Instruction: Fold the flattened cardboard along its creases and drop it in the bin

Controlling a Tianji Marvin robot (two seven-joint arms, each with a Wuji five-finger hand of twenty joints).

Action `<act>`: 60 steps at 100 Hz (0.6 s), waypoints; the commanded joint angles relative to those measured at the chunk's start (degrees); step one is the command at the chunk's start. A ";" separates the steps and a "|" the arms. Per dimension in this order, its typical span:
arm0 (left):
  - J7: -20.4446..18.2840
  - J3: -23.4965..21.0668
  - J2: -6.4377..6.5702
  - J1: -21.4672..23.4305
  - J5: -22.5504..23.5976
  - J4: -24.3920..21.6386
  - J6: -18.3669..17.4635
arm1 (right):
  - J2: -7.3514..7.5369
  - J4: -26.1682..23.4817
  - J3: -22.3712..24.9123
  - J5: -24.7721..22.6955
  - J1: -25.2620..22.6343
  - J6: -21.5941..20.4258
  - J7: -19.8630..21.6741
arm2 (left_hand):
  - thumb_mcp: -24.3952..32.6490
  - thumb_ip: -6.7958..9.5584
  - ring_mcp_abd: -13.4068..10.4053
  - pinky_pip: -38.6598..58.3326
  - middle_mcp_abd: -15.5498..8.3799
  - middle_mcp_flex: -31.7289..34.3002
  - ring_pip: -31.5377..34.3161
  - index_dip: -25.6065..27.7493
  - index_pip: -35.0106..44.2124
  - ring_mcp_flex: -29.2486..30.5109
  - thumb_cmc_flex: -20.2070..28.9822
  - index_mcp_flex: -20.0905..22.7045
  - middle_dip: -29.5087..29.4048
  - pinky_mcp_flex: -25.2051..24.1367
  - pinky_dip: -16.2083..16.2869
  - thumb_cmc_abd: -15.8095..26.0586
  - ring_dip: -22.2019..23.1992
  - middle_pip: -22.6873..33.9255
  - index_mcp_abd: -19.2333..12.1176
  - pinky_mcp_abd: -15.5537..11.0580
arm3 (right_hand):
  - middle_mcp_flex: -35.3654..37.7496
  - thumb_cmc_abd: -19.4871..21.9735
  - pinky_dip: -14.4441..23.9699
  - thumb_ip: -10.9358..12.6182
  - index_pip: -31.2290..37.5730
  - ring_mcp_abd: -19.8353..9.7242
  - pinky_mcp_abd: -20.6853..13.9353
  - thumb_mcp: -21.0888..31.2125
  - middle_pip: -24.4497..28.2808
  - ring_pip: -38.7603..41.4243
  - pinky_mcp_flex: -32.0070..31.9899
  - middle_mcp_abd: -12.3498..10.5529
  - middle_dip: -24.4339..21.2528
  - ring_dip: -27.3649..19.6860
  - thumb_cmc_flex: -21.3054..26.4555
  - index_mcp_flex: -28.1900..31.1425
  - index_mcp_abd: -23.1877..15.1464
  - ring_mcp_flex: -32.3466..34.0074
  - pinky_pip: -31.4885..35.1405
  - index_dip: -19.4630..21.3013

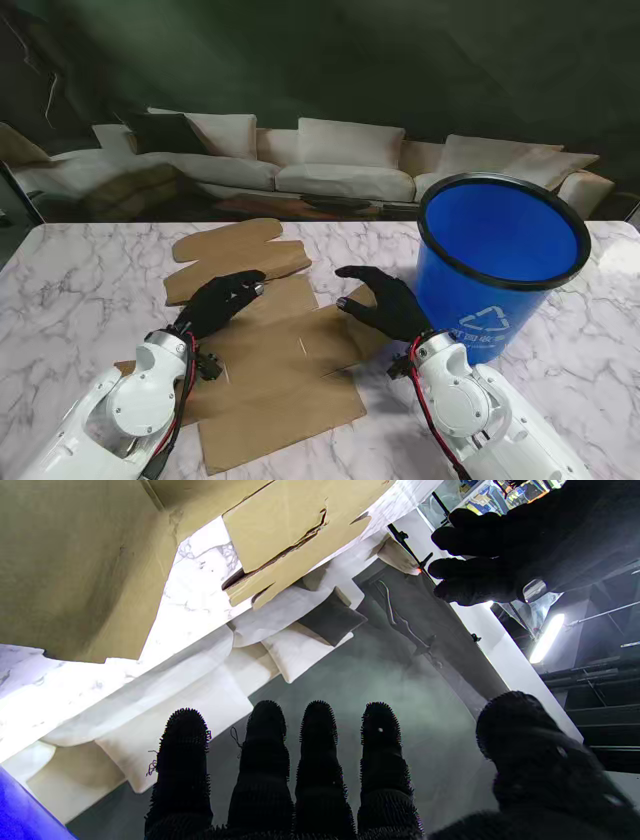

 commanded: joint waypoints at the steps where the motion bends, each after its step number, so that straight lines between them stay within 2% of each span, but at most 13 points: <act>1: -0.85 0.06 -0.03 -0.07 -0.26 0.10 0.29 | -0.25 0.14 -0.22 0.29 0.10 0.31 0.12 | -1.65 -0.23 -0.03 -1.10 -0.39 -2.14 -1.14 -0.61 -0.94 -0.84 -1.34 -1.14 -0.52 -0.92 -0.50 1.68 -0.55 -1.04 -0.06 0.09 | -1.33 1.21 0.78 -0.25 1.20 -0.60 -0.42 1.22 1.25 1.22 -0.57 -0.02 0.59 1.22 -1.99 0.53 -0.01 -0.71 1.09 -1.07; 32: -1.17 -0.05 0.08 -0.01 -0.07 0.10 0.12 | -0.09 -0.18 0.16 -0.33 -0.40 -0.25 0.12 | -1.65 -0.22 0.02 -1.19 -0.30 -2.04 -1.19 -0.55 -0.80 -0.89 -1.32 -0.78 -0.52 -0.93 -0.51 1.63 -0.58 -1.10 -0.14 0.07 | -1.26 1.11 0.74 -0.28 1.21 -0.51 -0.46 1.34 1.28 1.16 -0.64 0.26 0.58 1.20 -2.03 0.71 0.06 -0.88 1.05 -1.12; 47: -2.05 -0.34 0.37 0.16 0.99 -0.19 0.33 | 0.47 -1.35 0.46 -1.05 -1.36 0.48 2.10 | -1.69 -0.25 -0.04 -2.20 -0.18 -2.40 -1.77 -0.43 -0.49 -1.18 -1.45 0.01 -0.84 -1.11 -1.03 1.63 -1.00 -1.66 -0.30 0.03 | -1.72 0.97 0.62 -0.33 1.04 -0.23 -0.70 1.16 0.96 0.93 -1.11 0.33 0.45 1.11 -2.16 0.58 0.08 -1.49 0.72 -1.20; 60: -3.23 -0.98 0.51 0.80 0.19 -1.33 1.13 | 0.96 -1.67 0.52 -2.13 -1.94 0.66 3.49 | -1.63 -0.26 0.18 -4.15 0.50 -2.83 -3.01 -0.41 -0.49 -1.58 -1.54 0.42 -2.19 -1.06 -2.17 1.50 -2.18 -3.38 -0.22 0.13 | -1.89 0.95 0.52 -0.33 0.90 -0.18 -0.85 0.98 0.78 0.80 -1.16 0.54 0.37 1.04 -2.08 0.63 0.08 -1.76 0.49 -1.27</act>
